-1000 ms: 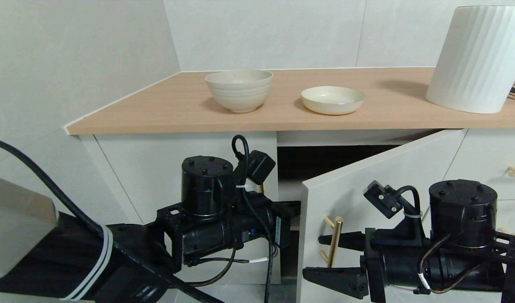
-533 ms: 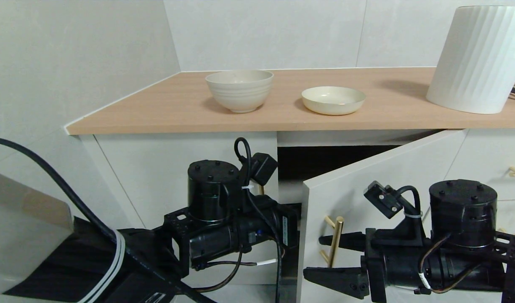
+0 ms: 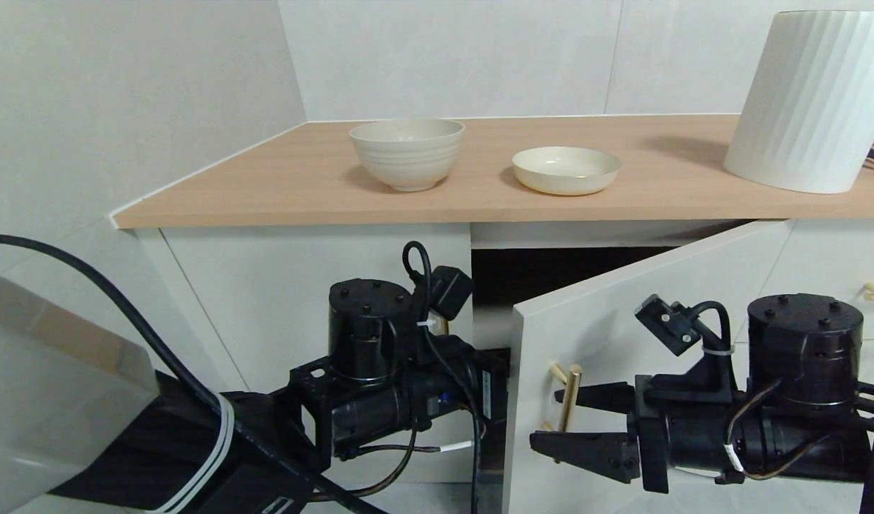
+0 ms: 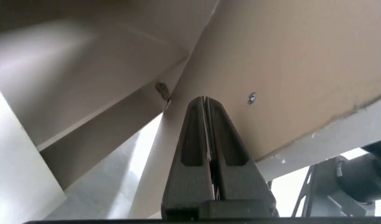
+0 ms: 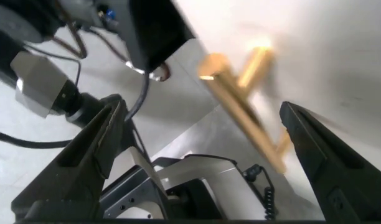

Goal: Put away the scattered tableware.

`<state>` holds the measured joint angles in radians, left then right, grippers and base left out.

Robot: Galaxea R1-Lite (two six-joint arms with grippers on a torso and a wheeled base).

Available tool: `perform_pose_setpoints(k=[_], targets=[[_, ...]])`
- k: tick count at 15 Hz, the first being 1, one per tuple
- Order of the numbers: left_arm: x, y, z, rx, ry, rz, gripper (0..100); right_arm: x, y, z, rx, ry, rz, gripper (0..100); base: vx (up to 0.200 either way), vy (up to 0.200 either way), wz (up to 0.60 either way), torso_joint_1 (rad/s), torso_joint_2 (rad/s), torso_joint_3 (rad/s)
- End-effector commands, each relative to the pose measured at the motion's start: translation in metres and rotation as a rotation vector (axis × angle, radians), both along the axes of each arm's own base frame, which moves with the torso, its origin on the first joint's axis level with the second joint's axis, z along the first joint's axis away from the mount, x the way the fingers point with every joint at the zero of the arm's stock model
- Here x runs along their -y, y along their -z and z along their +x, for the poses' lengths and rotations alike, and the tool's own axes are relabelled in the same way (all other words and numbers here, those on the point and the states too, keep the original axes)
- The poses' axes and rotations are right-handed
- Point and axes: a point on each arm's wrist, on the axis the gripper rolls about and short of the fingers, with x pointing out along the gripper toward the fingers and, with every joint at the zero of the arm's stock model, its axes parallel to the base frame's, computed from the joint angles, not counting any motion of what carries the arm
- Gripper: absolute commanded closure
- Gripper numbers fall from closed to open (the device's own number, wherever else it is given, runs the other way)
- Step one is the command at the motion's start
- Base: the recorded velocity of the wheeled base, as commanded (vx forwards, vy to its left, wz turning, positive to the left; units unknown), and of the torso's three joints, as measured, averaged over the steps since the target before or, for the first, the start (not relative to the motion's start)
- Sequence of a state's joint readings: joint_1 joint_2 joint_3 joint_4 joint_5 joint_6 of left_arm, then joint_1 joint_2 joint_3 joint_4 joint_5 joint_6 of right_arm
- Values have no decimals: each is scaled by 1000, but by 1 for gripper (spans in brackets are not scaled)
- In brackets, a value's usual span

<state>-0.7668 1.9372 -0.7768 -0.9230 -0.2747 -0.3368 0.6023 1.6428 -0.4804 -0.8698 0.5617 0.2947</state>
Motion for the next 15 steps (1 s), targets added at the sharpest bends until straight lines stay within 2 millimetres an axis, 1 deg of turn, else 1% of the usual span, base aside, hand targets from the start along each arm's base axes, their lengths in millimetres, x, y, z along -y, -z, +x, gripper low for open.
perform_pose_setpoints(k=[1, 2, 3, 4, 5, 6, 7, 10, 11, 13, 15], targets=[[2, -1, -3, -1, 17, -2, 100, 13, -3, 12, 17, 71, 6, 0, 0, 0, 0, 0, 0, 0], [3, -1, -4, -1, 18, -2, 100, 25, -9, 17, 41, 128, 15, 0, 0, 0, 0, 0, 0, 0], [3, -1, -3, -1, 20, -2, 100, 33, -16, 12, 64, 159, 26, 0, 0, 0, 0, 0, 0, 0], [3, 0, -4, 6, 24, 5, 100, 46, -19, -5, 81, 202, 25, 0, 0, 0, 0, 0, 0, 0], [2, 1, -5, 13, 26, 12, 100, 53, -22, -19, 94, 201, 34, 0, 0, 0, 0, 0, 0, 0], [2, 1, -5, 13, 26, 14, 100, 58, -21, -32, 93, 196, 31, 0, 0, 0, 0, 0, 0, 0], [2, 1, -5, 13, 26, 14, 100, 60, -18, -43, 91, 175, 21, 0, 0, 0, 0, 0, 0, 0], [3, 3, -6, 9, 30, 18, 100, 58, -7, -61, 45, 120, -9, 0, 0, 0, 0, 0, 0, 0], [3, 3, -7, 8, 31, 19, 100, 59, -7, -63, 46, 120, -9, 0, 0, 0, 0, 0, 0, 0], [3, 3, -7, 8, 31, 19, 100, 65, -3, -72, 41, 119, -12, 0, 0, 0, 0, 0, 0, 0], [4, 4, -7, 7, 31, 21, 100, 66, -1, -74, 37, 118, -14, 0, 0, 0, 0, 0, 0, 0]])
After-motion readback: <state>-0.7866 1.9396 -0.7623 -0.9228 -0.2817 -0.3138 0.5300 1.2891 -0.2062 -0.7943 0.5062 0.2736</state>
